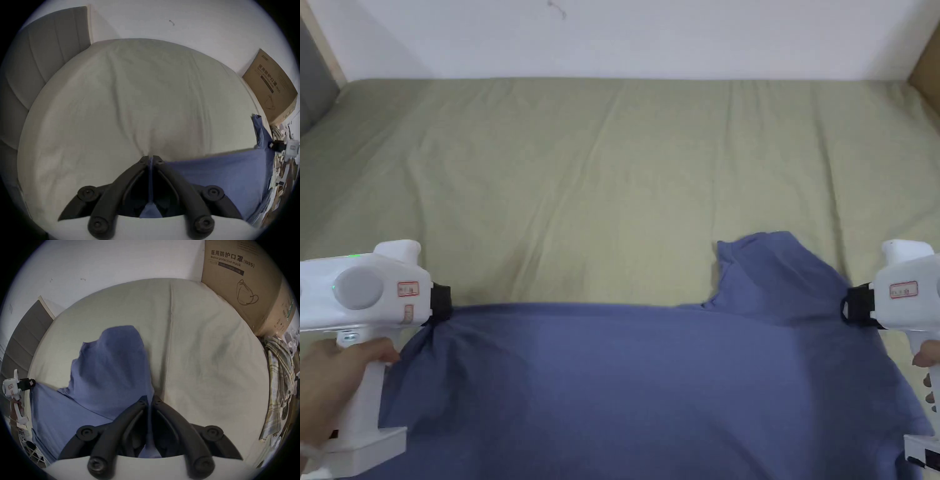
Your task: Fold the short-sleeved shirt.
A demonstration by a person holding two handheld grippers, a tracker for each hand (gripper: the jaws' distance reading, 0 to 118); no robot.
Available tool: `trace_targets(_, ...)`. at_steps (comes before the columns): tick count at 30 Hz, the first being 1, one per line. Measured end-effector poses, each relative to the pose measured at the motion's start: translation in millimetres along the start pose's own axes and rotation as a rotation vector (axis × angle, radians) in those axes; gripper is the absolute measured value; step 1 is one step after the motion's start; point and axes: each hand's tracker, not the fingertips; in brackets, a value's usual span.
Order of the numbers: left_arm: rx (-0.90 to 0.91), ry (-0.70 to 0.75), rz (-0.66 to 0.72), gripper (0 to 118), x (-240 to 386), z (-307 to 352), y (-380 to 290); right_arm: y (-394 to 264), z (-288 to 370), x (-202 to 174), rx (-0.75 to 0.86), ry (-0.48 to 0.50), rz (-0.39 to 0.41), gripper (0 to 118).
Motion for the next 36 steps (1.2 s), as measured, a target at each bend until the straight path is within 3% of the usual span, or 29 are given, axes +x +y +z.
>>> trace_targets(10, 0.154, 0.012, -0.099, 2, 11.1, 126.1, -12.5, -17.5, 108.6, -4.3, 0.123, 0.024, 0.045, 4)
trace_targets(19, 0.170, 0.009, -0.139, 2, 2.8, 216.6, -120.1, -142.1, 208.6, 5.0, 0.154, 0.046, 0.087, 4)
trace_targets(25, 0.070, -0.010, -0.131, 2, -18.3, 217.8, -207.2, -239.0, 187.1, 19.3, 0.009, 0.045, 0.086, 4)
trace_targets(31, -0.002, 0.001, -0.075, 3, -31.4, 193.8, -258.8, -289.9, 154.1, 22.1, -0.050, 0.027, 0.011, 4)
trace_targets(33, -0.025, 0.014, -0.068, 21, -32.3, 192.0, -263.6, -292.0, 156.1, 22.6, -0.044, 0.032, -0.014, 17)
trace_targets(34, -0.026, 0.034, -0.083, 42, -32.6, 192.7, -265.8, -290.7, 158.9, 22.1, -0.036, 0.025, -0.019, 26)
trace_targets(35, -0.023, 0.057, -0.095, 79, -32.5, 193.1, -268.5, -289.2, 161.6, 21.6, -0.030, 0.019, -0.018, 40)
trace_targets(36, -0.020, 0.077, -0.099, 103, -33.4, 193.6, -269.0, -287.2, 164.6, 20.7, -0.024, 0.006, -0.011, 52)
